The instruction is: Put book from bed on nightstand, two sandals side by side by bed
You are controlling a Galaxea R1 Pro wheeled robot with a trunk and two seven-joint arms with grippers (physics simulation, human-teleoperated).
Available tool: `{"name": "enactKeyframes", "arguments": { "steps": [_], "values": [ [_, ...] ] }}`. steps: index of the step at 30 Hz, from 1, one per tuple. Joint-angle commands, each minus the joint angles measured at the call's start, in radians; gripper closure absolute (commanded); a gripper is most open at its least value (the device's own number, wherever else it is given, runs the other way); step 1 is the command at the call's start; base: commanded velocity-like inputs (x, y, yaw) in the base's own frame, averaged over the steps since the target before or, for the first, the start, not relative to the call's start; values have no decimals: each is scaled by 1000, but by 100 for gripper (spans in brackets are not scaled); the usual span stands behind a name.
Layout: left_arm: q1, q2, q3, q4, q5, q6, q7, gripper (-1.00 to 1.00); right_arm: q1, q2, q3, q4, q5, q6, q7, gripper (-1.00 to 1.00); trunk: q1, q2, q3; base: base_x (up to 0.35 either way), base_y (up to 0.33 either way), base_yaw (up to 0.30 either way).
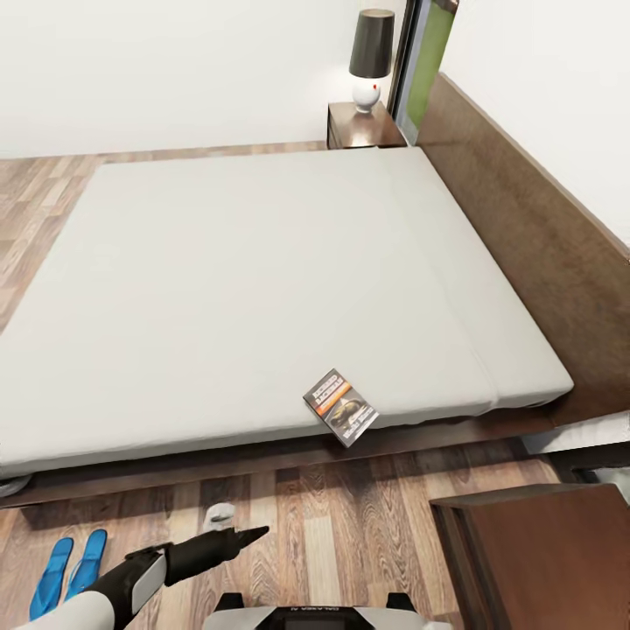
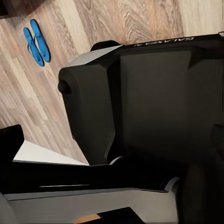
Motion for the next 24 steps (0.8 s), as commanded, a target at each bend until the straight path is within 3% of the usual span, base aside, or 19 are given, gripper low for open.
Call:
{"name": "enactKeyframes", "arguments": {
  "steps": [1, 6, 9, 20, 24],
  "values": [
    [0, 0, -5, 20, 11, -17, -2, -100, 0, -1, -9, -1, 9, 3, 4, -100, -4, 7, 3, 0, 0, 0],
    [0, 1, -5, 115, 14, -141, 10, -100, 0, -4, -9, -1, 9, 3, 7, -100, -23, 42, 18, 0, 0, 0],
    [0, 2, -5, 152, 14, -165, 32, -100, 0, -4, -9, -1, 9, 4, 8, -100, -35, 63, 28, 0, 0, 0],
    [0, 4, -6, 179, 15, -198, 55, -100, 0, -3, -9, -1, 9, 3, 7, -100, -77, 140, 62, 0, 0, 0],
    [1, 4, -6, 180, 17, -201, 55, -100, 0, -3, -9, -1, 9, 3, 7, -100, -81, 147, 65, 0, 0, 0]
  ]
}}
